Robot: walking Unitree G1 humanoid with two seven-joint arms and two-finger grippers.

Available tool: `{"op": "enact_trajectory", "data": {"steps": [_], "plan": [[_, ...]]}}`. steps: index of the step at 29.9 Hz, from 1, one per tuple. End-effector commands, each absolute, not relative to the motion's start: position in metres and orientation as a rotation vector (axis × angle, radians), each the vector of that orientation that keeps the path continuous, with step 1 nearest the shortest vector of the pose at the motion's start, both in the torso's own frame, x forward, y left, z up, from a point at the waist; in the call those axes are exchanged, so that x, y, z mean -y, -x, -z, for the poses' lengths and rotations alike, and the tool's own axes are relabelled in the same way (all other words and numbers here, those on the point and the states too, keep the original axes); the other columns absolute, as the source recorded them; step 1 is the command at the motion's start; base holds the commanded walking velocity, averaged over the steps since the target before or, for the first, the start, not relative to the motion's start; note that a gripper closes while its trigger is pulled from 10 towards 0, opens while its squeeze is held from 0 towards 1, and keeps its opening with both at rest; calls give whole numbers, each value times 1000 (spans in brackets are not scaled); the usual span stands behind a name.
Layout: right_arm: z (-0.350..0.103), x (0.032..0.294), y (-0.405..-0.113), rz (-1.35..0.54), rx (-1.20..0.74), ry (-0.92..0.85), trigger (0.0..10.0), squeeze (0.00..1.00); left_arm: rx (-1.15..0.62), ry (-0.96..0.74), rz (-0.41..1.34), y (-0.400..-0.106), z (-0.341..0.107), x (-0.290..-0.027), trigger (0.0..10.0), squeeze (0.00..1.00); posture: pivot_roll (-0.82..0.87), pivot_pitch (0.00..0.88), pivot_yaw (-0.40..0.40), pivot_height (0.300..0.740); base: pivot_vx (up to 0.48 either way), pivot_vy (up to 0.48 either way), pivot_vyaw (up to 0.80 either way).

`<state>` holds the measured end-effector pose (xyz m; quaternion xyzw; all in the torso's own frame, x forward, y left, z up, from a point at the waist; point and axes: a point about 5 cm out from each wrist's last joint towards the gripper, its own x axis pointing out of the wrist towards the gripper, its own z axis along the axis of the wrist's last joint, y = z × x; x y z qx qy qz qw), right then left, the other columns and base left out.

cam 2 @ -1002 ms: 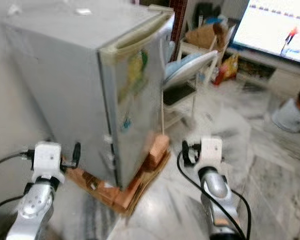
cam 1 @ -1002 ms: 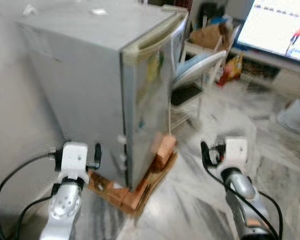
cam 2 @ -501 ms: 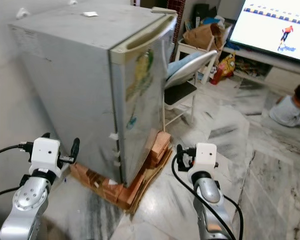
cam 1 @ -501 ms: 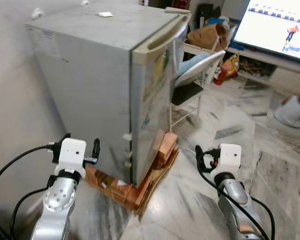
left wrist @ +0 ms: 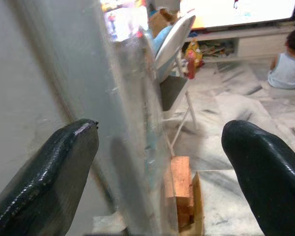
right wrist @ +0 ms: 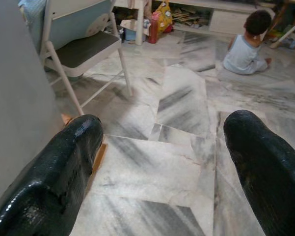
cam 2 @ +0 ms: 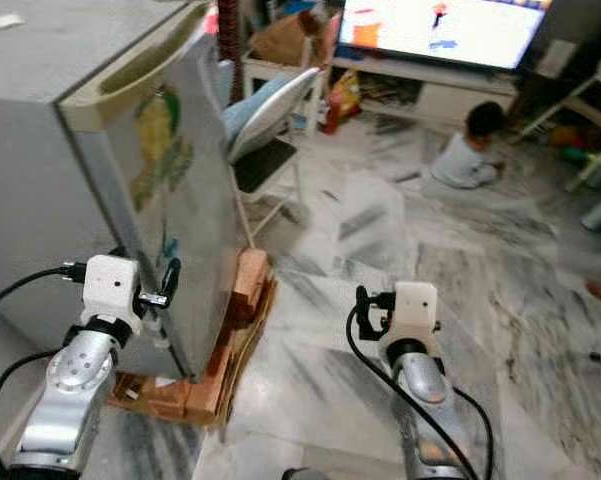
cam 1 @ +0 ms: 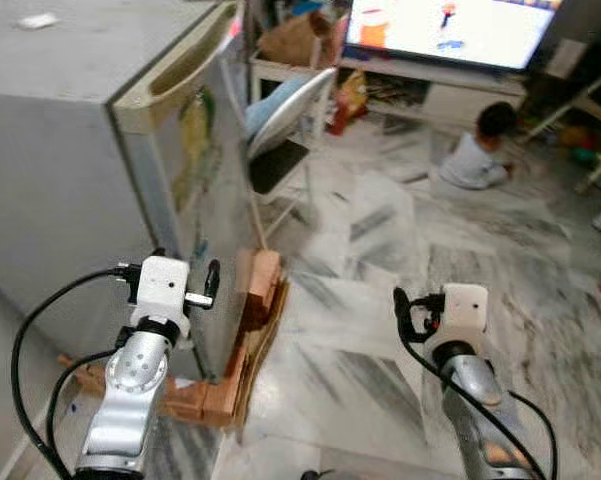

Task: Restocking fridge

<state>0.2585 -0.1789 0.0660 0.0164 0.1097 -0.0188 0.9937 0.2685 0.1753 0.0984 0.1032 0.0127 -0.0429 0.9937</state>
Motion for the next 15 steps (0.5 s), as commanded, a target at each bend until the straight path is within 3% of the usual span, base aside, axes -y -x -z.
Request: {"op": "enact_trajectory", "data": {"steps": [1,8,15], "plan": [[-71,178,-260,29,-208,-25,10000,0,-39,-199,84,-267,-96,-177,10000,0,28,31,-64,740,0,0,0],[-73,176,-258,16,-216,-18,10000,0,-78,-179,26,-278,-91,-189,10000,0,11,46,-78,740,0,0,0],[-69,180,-256,18,-254,33,10000,0,-93,-180,102,-294,-93,-182,10000,0,-4,48,-86,740,0,0,0]]}}
